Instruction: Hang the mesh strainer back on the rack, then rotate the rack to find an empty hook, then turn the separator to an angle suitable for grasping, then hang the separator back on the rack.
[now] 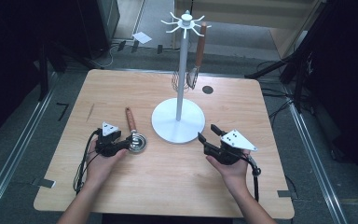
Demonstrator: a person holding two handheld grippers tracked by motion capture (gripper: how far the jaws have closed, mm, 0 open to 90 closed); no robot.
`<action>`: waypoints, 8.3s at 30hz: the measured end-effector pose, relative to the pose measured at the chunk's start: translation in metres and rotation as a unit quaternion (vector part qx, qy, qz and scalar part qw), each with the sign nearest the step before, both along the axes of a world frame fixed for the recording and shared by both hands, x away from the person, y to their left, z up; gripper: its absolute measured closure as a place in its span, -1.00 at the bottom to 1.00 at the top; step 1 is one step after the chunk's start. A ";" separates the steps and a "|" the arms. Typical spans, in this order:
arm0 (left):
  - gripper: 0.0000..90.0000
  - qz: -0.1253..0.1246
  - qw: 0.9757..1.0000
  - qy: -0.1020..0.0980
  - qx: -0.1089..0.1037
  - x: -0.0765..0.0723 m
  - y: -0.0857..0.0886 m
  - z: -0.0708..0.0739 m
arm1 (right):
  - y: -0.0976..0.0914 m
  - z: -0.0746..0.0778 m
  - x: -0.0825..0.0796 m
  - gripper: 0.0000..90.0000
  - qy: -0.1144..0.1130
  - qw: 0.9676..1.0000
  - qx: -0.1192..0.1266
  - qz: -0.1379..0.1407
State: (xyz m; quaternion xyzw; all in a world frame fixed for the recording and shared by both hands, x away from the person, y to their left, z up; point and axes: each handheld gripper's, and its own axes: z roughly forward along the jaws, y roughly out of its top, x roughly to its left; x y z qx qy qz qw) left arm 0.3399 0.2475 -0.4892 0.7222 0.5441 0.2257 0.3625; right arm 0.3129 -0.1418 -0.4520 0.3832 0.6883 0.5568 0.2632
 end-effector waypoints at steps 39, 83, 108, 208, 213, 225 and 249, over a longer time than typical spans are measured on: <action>0.61 -0.113 0.992 0.053 -0.026 -0.038 0.001 0.002 | 0.007 -0.006 -0.006 -0.14 -0.009 0.999 -0.034 0.007; 0.35 -0.052 0.995 0.080 0.012 -0.013 -0.029 0.010 | 0.012 -0.008 -0.006 -0.15 -0.005 0.999 -0.038 0.014; 0.57 -0.108 0.987 0.105 0.049 -0.050 -0.008 0.016 | 0.010 -0.006 -0.008 -0.15 -0.008 0.999 -0.036 0.017; 0.56 -0.178 0.933 0.248 0.191 -0.013 -0.033 0.038 | -0.084 -0.042 -0.047 -0.37 -0.021 0.999 -0.004 -0.027; 0.57 -0.178 0.936 0.241 0.187 -0.015 -0.032 0.038 | -0.085 -0.042 -0.047 -0.37 -0.020 0.999 -0.002 -0.028; 0.57 -0.190 0.940 0.200 0.200 -0.022 -0.034 0.039 | -0.086 -0.041 -0.047 -0.37 -0.023 0.999 -0.002 -0.030; 0.57 -0.194 0.964 0.137 0.122 -0.029 -0.021 0.058 | -0.086 -0.041 -0.047 -0.37 -0.024 0.999 0.001 -0.030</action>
